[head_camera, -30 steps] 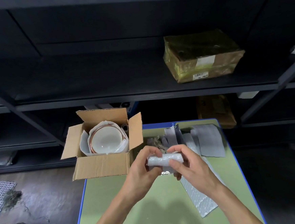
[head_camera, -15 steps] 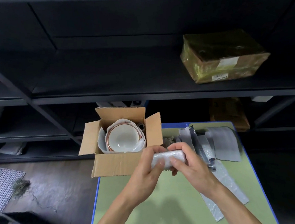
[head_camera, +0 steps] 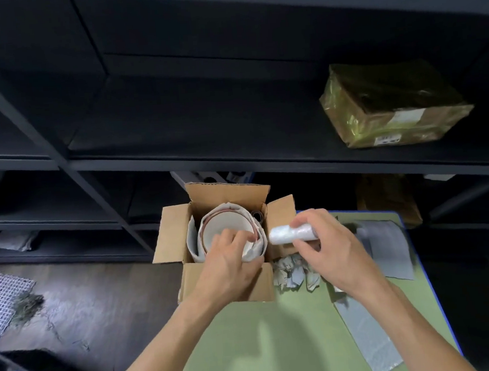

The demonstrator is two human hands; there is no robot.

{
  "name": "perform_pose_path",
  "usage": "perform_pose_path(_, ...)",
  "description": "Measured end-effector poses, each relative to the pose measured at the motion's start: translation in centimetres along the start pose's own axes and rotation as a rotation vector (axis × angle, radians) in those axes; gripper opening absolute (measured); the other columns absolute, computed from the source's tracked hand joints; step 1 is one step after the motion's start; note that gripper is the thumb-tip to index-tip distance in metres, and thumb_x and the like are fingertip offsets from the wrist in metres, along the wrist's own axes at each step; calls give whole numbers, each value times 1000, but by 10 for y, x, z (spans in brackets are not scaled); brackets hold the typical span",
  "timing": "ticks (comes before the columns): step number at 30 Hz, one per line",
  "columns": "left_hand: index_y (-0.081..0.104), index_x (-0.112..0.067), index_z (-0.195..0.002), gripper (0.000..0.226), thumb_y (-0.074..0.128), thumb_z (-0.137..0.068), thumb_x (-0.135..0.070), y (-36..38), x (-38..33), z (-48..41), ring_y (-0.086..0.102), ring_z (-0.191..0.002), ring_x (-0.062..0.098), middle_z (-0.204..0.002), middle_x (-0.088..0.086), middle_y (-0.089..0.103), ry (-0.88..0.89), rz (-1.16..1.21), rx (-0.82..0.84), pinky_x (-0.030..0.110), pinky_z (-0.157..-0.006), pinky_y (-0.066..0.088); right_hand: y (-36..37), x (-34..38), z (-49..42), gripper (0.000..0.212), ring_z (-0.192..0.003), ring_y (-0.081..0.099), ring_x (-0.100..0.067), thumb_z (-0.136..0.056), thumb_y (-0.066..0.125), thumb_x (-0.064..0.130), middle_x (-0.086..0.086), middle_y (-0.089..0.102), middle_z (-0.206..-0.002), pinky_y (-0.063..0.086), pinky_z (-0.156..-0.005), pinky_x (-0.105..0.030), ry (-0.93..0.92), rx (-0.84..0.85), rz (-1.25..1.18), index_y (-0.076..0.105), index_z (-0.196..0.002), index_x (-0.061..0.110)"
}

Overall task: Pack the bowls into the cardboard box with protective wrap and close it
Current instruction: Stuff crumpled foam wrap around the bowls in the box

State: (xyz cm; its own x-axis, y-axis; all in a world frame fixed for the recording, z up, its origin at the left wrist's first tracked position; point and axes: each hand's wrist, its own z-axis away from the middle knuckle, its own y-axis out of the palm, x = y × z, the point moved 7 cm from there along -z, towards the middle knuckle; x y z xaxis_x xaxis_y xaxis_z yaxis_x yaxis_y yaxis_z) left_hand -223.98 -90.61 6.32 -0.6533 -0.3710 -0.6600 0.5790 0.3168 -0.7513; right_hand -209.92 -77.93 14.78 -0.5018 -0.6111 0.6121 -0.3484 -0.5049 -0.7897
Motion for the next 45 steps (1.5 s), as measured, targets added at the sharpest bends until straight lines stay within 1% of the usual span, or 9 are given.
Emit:
perform_pose_path(4, 55, -23, -106, 31, 55, -88, -48, 16, 7, -19, 52, -93, 21, -101, -3, 58, 26, -41, 64, 38, -78, 46, 22, 13, -3, 22, -91, 48, -3, -91, 60, 21, 20, 49, -111, 42, -70, -28, -140, 50, 189, 52, -108, 33)
perform_pose_path(9, 50, -17, -81, 15, 55, -94, -24, 8, 11, -21, 50, -75, 19, -80, -5, 55, 15, 23, -32, 45, -64, 46, 30, 18, -7, 24, -100, 50, -6, -92, 60, 24, 19, 51, -114, 42, -69, -25, -193, 86, 277, 56, -113, 34)
perform_pose_path(12, 48, -19, -82, 15, 53, -94, -25, 9, 14, -18, 50, -72, 19, -78, -6, 55, 23, 22, -41, 43, -61, 45, 32, 23, -11, 22, -100, 46, -4, -92, 58, 24, 19, 50, -114, 30, -67, -20, -216, 117, 332, 55, -112, 34)
perform_pose_path(22, 37, -23, -81, 16, 49, -92, -22, 12, 20, -18, 46, -66, 23, -73, -5, 50, 0, 60, -63, 41, -56, 41, 71, 35, -41, 23, -112, 50, -19, -95, 50, 25, 5, 55, -116, 42, -83, -35, -257, 372, 523, 52, -117, 28)
perform_pose_path(26, 36, -22, -79, 19, 51, -91, -20, 13, 21, -18, 45, -65, 24, -72, -6, 47, -4, 35, -60, 39, -57, 39, 100, 29, -42, 15, -110, 46, -27, -97, 47, 20, -3, 54, -114, 35, -90, -37, -274, 429, 695, 47, -112, 18)
perform_pose_path(31, 49, -23, -83, 8, 55, -88, -23, 10, 24, -19, 52, -73, 18, -77, -11, 49, -7, 84, -78, 36, -62, 42, 79, 27, -35, 32, -119, 41, -21, -102, 42, 36, 7, 52, -132, 34, -99, -36, -285, 354, 561, 47, -132, 25)
perform_pose_path(35, 51, -26, -81, 10, 58, -87, -24, 9, 22, -18, 49, -71, 11, -76, -14, 50, 0, 105, -88, 31, -62, 42, 67, 26, -33, 12, -101, 48, -16, -96, 54, 26, 17, 62, -105, 39, -89, -31, -353, 254, 531, 61, -104, 32)
perform_pose_path(39, 57, -22, -84, 3, 60, -85, -21, 9, 21, -19, 55, -76, 15, -81, -12, 55, 6, 107, -44, 33, -65, 45, 92, 17, -31, 16, -86, 46, -18, -85, 64, 13, 14, 60, -81, 40, -80, -34, -350, 223, 568, 60, -85, 28)
perform_pose_path(45, 53, -27, -80, 10, 59, -87, -23, 7, 22, -17, 54, -74, 14, -80, -10, 57, 13, 91, -49, 33, -63, 46, 78, 21, -23, 12, -91, 49, -14, -91, 59, 23, 21, 66, -92, 38, -86, -29, -388, 132, 552, 66, -93, 32)
